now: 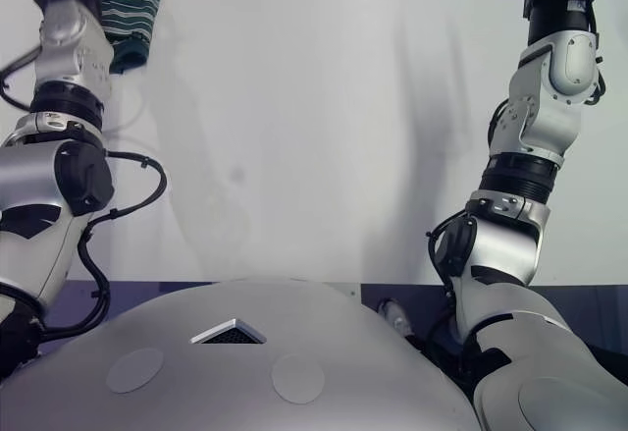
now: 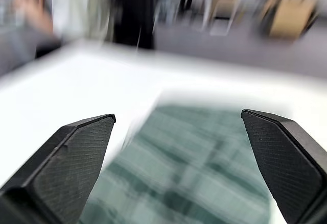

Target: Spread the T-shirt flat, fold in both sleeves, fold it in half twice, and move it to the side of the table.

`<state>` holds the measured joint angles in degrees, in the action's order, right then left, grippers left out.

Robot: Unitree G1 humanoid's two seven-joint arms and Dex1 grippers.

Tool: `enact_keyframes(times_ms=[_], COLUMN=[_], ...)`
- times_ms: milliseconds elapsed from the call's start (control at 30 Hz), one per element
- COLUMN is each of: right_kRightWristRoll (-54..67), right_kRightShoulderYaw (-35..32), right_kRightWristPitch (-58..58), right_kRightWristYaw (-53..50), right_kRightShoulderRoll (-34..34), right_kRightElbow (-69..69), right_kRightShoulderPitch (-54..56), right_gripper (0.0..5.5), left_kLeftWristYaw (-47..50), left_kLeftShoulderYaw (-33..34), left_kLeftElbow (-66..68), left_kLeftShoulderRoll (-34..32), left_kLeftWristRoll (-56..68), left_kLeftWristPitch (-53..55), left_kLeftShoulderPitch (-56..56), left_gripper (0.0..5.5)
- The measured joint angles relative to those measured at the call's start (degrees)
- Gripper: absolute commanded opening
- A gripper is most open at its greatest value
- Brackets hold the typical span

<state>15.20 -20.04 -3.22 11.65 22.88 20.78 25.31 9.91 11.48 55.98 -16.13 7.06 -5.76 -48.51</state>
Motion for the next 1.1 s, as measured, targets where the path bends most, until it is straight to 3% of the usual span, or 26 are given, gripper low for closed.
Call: enact_keyframes(times_ms=[167,300,467,700,967,1100], right_kRightWristRoll=[-4.7,-9.8,-13.2,-17.3,-16.4,-12.1], right_kRightShoulderYaw=[3.6,14.5,18.1,21.2,21.5,18.5], right_kRightWristPitch=[-0.1,3.0,3.0,2.0,-0.8,-2.4], right_kRightWristYaw=[-5.0,-7.3,-6.8,-5.9,-4.6,-4.6], right_kRightShoulderRoll=[-3.1,-11.8,-12.8,-12.7,-15.1,-16.8], right_kRightElbow=[-4.1,-12.5,-12.5,-9.4,-9.7,-11.6], right_kRightShoulderPitch=[0.1,-4.6,-6.0,-3.7,-3.3,-3.6], right_gripper=[4.44,4.44,4.44,4.44,4.44,4.44], left_kLeftWristYaw=[-1.5,-4.4,-4.0,-4.4,-0.4,3.0], left_kLeftShoulderYaw=[-6.0,-16.4,-17.0,-15.9,-15.5,-12.8], left_kLeftElbow=[-34.2,-59.8,-61.8,-60.9,-60.3,-58.8], left_kLeftShoulderRoll=[4.6,13.3,17.5,18.0,19.5,19.8], left_kLeftWristRoll=[-0.2,0.7,-1.1,-3.2,-7.8,-9.7], left_kLeftWristPitch=[4.1,2.2,-0.1,1.4,8.0,5.9], left_kLeftShoulderPitch=[8.4,30.9,32.2,31.8,30.1,29.4], left_gripper=[4.54,4.54,4.54,4.54,4.54,4.54])
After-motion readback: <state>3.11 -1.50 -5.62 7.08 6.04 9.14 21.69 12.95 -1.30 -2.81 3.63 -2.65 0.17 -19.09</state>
